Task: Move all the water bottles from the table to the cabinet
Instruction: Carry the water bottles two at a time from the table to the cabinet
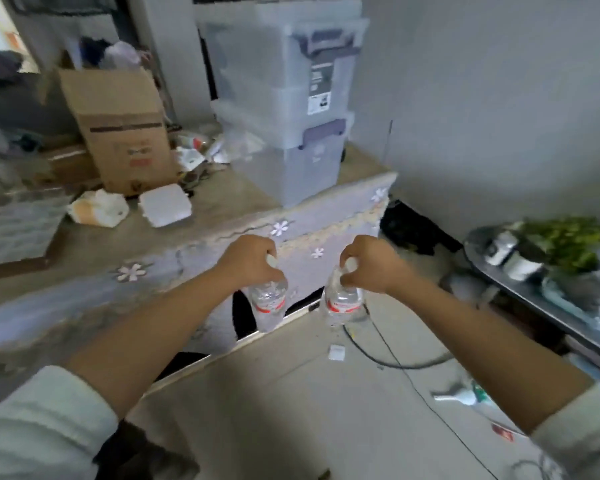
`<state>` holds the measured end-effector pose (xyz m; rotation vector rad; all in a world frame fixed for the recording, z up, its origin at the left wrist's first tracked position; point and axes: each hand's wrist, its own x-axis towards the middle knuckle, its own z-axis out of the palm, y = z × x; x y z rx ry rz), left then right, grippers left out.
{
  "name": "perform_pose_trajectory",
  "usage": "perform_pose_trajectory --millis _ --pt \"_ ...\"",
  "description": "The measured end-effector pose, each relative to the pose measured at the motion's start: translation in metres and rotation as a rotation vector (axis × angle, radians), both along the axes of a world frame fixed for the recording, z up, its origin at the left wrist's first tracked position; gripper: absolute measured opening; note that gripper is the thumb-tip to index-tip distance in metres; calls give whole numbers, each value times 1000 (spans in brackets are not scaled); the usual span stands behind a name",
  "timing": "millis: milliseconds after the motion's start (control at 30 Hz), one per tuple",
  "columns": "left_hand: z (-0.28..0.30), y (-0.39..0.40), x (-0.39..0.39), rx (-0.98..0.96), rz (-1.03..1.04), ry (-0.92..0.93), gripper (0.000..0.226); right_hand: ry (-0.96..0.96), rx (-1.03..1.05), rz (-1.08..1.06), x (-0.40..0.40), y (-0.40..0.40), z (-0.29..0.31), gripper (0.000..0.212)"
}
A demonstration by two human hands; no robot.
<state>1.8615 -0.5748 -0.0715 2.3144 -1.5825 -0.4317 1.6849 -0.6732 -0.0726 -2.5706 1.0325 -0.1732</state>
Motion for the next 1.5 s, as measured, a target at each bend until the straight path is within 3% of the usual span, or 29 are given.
perform_pose_trajectory --millis 133,300,633,900,1167,1367,1500 --pt "8 -68 -87 -28 -178 -4 27 -63 -37 -173 -99 -30 11 31" --pt "6 -131 -222 15 -424 16 14 -56 -23 -433 -236 -45 14 30" --pt "-12 -185 -469 85 -880 -81 21 -11 103 -938 -468 -19 -9 29" --pt "-25 -219 -636 137 -1241 -96 13 -24 167 -1313 -612 21 -25 28" --pt "-22 -246 -802 112 -1572 -128 14 174 320 -1510 -724 48 -14 29" --pt "-18 -242 -902 76 -1705 -159 16 237 331 -1723 -797 70 -16 31" --pt "-15 -228 -967 117 -1771 -122 19 170 319 -1836 -851 91 -14 29"
